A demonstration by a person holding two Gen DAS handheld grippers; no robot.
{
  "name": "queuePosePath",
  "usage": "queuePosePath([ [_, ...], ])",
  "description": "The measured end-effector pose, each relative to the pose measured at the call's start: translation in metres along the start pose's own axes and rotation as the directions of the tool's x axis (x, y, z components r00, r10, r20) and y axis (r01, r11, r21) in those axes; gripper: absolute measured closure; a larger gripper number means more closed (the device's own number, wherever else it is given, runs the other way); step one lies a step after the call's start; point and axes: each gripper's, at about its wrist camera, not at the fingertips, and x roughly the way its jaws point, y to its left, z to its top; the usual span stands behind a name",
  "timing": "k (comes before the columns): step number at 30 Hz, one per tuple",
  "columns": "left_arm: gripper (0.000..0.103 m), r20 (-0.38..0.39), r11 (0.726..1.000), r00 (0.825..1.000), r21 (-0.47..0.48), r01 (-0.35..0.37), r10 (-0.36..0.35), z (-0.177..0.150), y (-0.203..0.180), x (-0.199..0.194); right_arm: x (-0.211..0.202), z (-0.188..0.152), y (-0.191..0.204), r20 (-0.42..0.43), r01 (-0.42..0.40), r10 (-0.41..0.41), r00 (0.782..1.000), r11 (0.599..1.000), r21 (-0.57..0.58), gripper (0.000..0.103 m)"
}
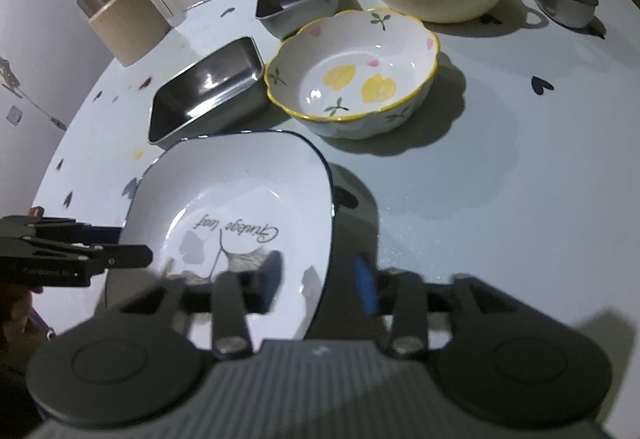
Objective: Organize plates and bowls
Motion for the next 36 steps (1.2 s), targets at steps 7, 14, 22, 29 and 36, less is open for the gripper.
queuePosePath([
  [7, 0.005, 0.042, 1.0, 0.999, 0.017, -0.019, 0.018, -0.002, -0.006, -0.012, -0.012, -0.008, 0.007, 0.041, 0.004, -0.002, 0.999, 0.999, -0.04, 0.007],
  [14, 0.0, 0.122, 0.999, 0.992, 0.025, -0.043, 0.04, 0.01, -0.013, -0.033, -0.032, -0.01, 0.006, 0.11, 0.01, -0.002, 0.994, 0.998, -0.07, 0.0],
  [22, 0.0, 0.256, 0.996, 0.965, 0.057, -0.074, 0.057, 0.042, -0.031, -0.057, -0.069, 0.004, -0.003, 0.253, 0.02, -0.006, 0.967, 0.998, -0.053, 0.0],
  [29, 0.0, 0.342, 0.995, 0.939, 0.077, -0.07, 0.039, 0.077, -0.05, -0.063, -0.101, 0.03, -0.026, 0.389, 0.031, -0.034, 0.921, 0.999, 0.015, 0.0],
  [36, 0.0, 0.408, 0.994, 0.913, 0.1, -0.042, -0.002, 0.114, -0.071, -0.057, -0.114, 0.053, -0.053, 0.458, 0.046, -0.08, 0.886, 0.995, 0.085, 0.0],
])
